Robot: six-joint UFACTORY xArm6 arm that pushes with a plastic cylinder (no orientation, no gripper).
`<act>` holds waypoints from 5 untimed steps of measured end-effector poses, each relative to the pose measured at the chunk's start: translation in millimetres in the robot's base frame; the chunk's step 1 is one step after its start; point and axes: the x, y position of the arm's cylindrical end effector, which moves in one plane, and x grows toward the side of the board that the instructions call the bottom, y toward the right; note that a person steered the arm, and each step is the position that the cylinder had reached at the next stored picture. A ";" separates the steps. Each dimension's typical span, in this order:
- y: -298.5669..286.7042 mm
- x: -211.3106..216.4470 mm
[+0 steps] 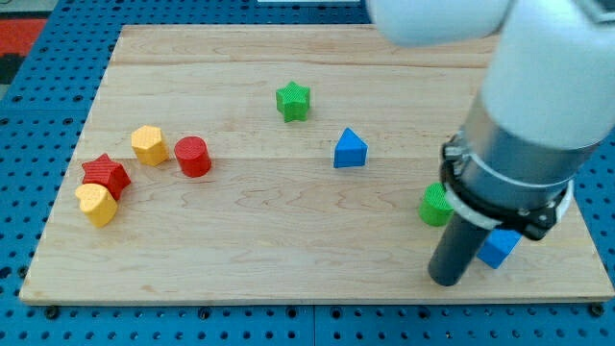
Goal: Move the blue cube diagonally to the green circle
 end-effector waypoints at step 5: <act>-43.0 -63.1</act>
